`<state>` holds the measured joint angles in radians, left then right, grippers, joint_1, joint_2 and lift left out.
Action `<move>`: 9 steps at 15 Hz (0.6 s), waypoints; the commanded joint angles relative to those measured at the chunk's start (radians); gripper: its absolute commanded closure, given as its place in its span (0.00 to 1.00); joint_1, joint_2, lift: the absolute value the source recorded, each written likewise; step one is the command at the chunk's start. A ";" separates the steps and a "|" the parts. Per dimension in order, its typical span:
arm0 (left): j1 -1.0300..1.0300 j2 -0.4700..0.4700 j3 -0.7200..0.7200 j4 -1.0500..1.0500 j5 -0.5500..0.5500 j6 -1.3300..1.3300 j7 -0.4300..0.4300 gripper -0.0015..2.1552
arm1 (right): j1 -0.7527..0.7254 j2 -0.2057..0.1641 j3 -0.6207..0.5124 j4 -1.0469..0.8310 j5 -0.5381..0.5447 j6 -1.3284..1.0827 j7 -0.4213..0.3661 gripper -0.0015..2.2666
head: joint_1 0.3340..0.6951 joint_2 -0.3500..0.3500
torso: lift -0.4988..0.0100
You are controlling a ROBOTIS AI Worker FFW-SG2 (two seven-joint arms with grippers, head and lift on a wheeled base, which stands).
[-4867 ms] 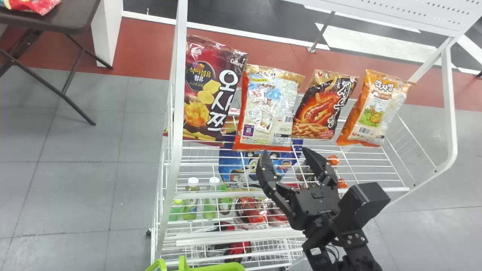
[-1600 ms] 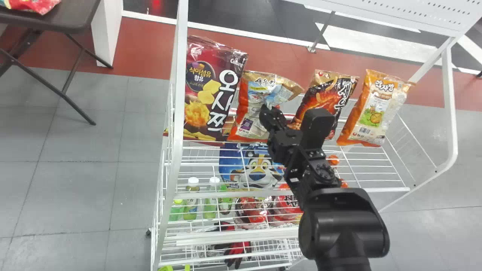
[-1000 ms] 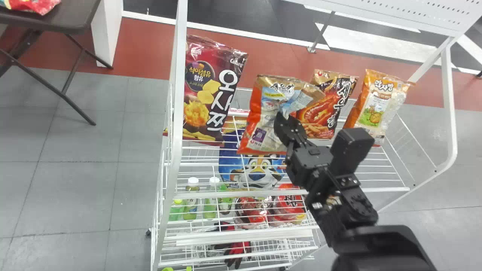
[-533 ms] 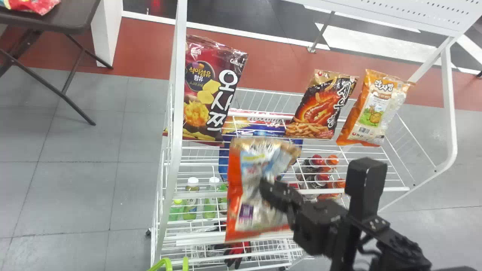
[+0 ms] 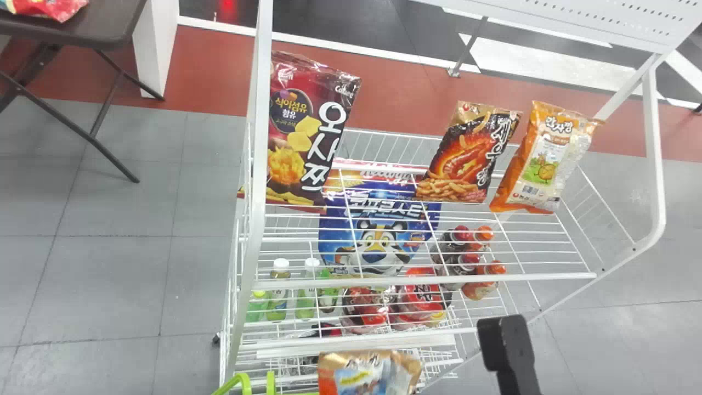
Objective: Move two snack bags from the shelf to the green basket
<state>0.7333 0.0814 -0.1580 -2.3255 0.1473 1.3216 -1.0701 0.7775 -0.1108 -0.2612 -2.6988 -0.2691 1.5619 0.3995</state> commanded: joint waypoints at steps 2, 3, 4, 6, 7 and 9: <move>0.000 0.000 -0.002 -0.005 0.000 0.003 -0.004 0.95 | 0.002 -0.023 0.108 0.070 -0.007 0.010 -0.018 0.99 | 1.00 0.00 | 0.95; 0.000 0.000 0.000 -0.005 0.000 0.003 -0.004 0.95 | -0.003 -0.027 0.142 0.093 -0.007 0.010 -0.022 0.99 | 1.00 0.00 | 0.95; 0.002 0.001 -0.002 -0.005 0.000 0.003 -0.005 0.95 | -0.009 -0.032 0.183 0.109 -0.001 0.010 -0.034 0.99 | 1.00 0.00 | 0.95; 0.002 0.001 0.000 -0.005 0.000 0.003 -0.007 0.95 | -0.030 -0.038 0.237 0.162 -0.004 0.010 -0.041 0.99 | 1.00 0.00 | 0.95; 0.002 0.001 0.002 -0.005 0.000 0.003 -0.010 0.95 | -0.038 -0.038 0.258 0.183 0.004 0.010 -0.048 0.99 | 1.00 0.00 | 0.95; 0.002 0.003 0.003 -0.005 0.002 0.003 -0.013 0.95 | -0.061 -0.039 0.278 0.221 0.008 0.010 -0.051 0.99 | 1.00 0.00 | 0.95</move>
<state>0.7348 0.0835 -0.1561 -2.3301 0.1473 1.3247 -1.0814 0.7342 -0.1492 0.0001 -2.5080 -0.2651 1.5671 0.3495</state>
